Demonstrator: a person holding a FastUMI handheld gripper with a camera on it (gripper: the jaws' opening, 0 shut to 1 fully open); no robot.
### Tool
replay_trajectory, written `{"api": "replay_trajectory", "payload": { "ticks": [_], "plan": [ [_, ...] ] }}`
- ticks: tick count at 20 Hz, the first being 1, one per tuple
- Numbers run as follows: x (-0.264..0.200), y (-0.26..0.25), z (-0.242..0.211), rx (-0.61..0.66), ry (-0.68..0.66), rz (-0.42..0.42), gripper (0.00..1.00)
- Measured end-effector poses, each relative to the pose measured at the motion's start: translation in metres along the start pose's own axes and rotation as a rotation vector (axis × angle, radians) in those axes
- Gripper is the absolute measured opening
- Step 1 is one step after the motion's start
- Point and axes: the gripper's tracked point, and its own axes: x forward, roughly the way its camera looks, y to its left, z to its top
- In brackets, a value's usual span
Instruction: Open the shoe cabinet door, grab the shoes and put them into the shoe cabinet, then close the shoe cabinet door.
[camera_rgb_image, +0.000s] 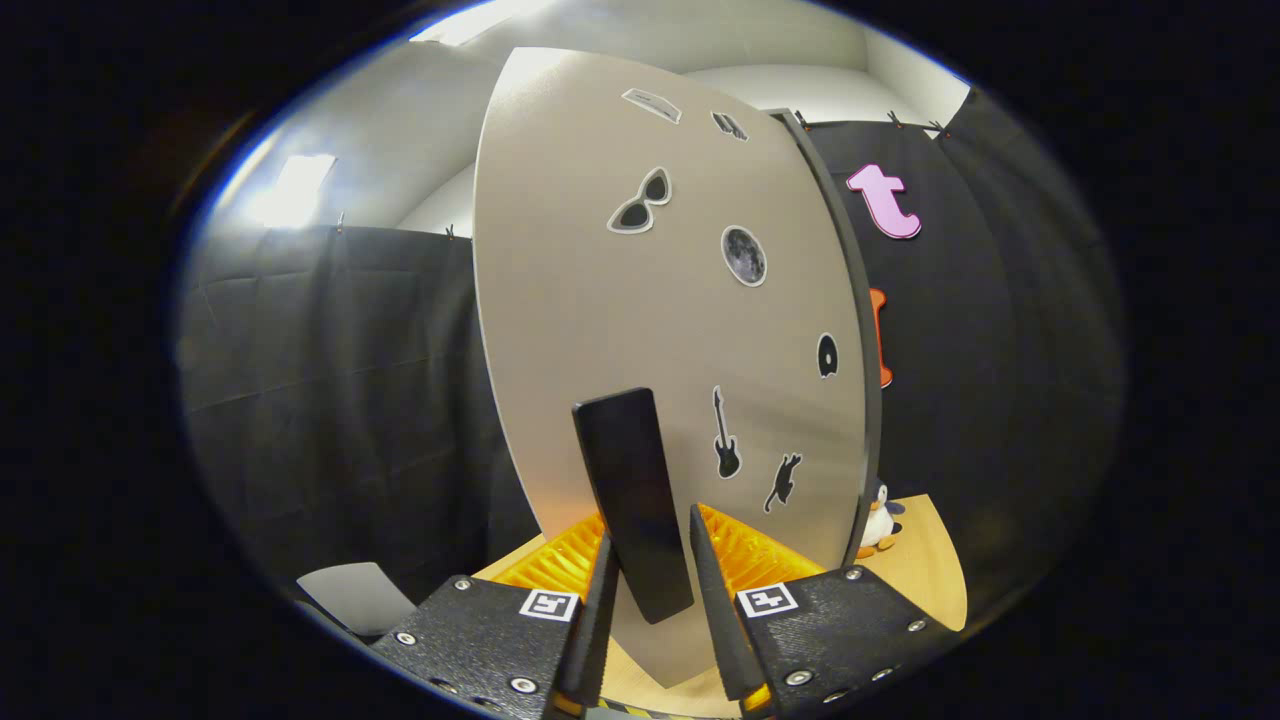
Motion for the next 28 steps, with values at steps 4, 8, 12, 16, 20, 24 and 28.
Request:
{"api": "replay_trajectory", "payload": {
  "ticks": [4,8,12,16,20,24,28],
  "plan": [
    [0.028,0.021,0.0,-0.012,0.007,0.035,0.49],
    [0.058,0.04,0.0,-0.042,0.009,0.047,0.49],
    [0.092,0.055,0.0,-0.077,0.007,0.029,0.49],
    [0.128,0.067,0.004,-0.083,-0.003,0.017,0.5],
    [0.156,0.07,0.006,-0.097,-0.011,-0.011,0.53],
    [0.183,0.071,0.008,-0.096,-0.017,-0.027,0.56],
    [0.194,0.073,0.009,-0.112,-0.044,-0.052,0.59]
  ]
}}
